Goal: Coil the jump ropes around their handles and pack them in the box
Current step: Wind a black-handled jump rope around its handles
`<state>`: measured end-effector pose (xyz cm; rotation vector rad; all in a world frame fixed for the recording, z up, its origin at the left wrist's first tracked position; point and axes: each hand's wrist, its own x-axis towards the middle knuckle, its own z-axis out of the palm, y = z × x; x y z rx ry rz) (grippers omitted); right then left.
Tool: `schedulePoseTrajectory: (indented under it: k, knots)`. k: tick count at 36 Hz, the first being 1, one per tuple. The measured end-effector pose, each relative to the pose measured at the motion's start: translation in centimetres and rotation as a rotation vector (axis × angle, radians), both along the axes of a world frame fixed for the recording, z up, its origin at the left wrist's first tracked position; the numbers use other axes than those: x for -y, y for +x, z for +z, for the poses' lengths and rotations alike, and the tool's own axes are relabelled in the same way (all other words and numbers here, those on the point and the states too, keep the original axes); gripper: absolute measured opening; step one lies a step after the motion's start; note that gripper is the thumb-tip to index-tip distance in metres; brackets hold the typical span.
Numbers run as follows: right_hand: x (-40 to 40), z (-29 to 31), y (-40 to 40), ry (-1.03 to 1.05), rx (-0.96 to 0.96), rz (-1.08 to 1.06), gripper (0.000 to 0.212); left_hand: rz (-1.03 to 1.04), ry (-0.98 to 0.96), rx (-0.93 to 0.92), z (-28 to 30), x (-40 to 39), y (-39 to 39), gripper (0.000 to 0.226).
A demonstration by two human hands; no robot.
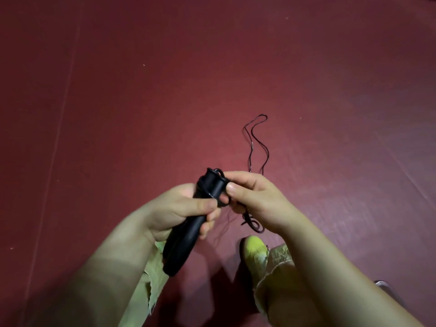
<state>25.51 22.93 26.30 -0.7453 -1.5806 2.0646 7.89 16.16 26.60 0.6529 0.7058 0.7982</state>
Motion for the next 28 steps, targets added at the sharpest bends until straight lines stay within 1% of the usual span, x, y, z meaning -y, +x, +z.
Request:
schedulePoseTrajectory:
  k: [1,2,3,5,8,9,13,16,20,22,25,26,28]
  knots:
    - [0.0,0.0,0.0,0.05,0.04,-0.036,0.02,0.032,-0.011,-0.034,0.0,-0.1,0.1,0.069]
    - [0.1,-0.1,0.0,0.111,0.087,-0.069,0.014,0.066,-0.02,-0.084,0.0,-0.2,0.2,0.067]
    - [0.0,-0.2,0.0,0.185,0.151,-0.107,0.013,0.099,-0.026,-0.147,0.0,-0.4,0.3,0.061]
    - [-0.1,-0.5,0.0,0.341,0.301,-0.173,0.018,0.14,-0.025,-0.268,0.0,-0.6,0.4,0.051]
    - [0.0,-0.7,0.0,0.408,0.44,-0.255,0.022,0.166,-0.007,-0.362,-0.2,-0.9,0.9,0.043]
    - [0.1,-0.8,-0.2,0.414,0.481,-0.278,0.026,0.176,0.005,-0.393,-0.2,-1.0,1.1,0.042]
    - [0.7,-1.2,-0.8,0.483,0.625,-0.388,0.05,0.22,0.038,-0.495,-0.5,-1.2,1.7,0.044]
    - [1.1,-1.4,-1.3,0.526,0.675,-0.467,0.055,0.266,0.043,-0.55,-0.5,-1.2,2.1,0.032]
    - [1.7,-1.1,-1.9,0.516,0.673,-0.507,0.056,0.318,0.062,-0.594,-0.3,-1.1,2.6,0.022]
    - [1.8,-1.3,-2.1,0.497,0.673,-0.486,0.059,0.336,0.054,-0.601,-0.2,-1.2,2.6,0.019]
    - [1.7,-1.6,-2.2,0.46,0.652,-0.425,0.072,0.325,0.05,-0.615,-0.2,-1.1,2.4,0.014]
    - [1.7,-1.7,-2.1,0.444,0.634,-0.391,0.074,0.316,0.053,-0.625,-0.2,-1.1,2.2,0.014]
    - [1.5,-1.4,-1.8,0.428,0.582,-0.332,0.064,0.306,0.061,-0.643,-0.3,-1.1,1.9,0.013]
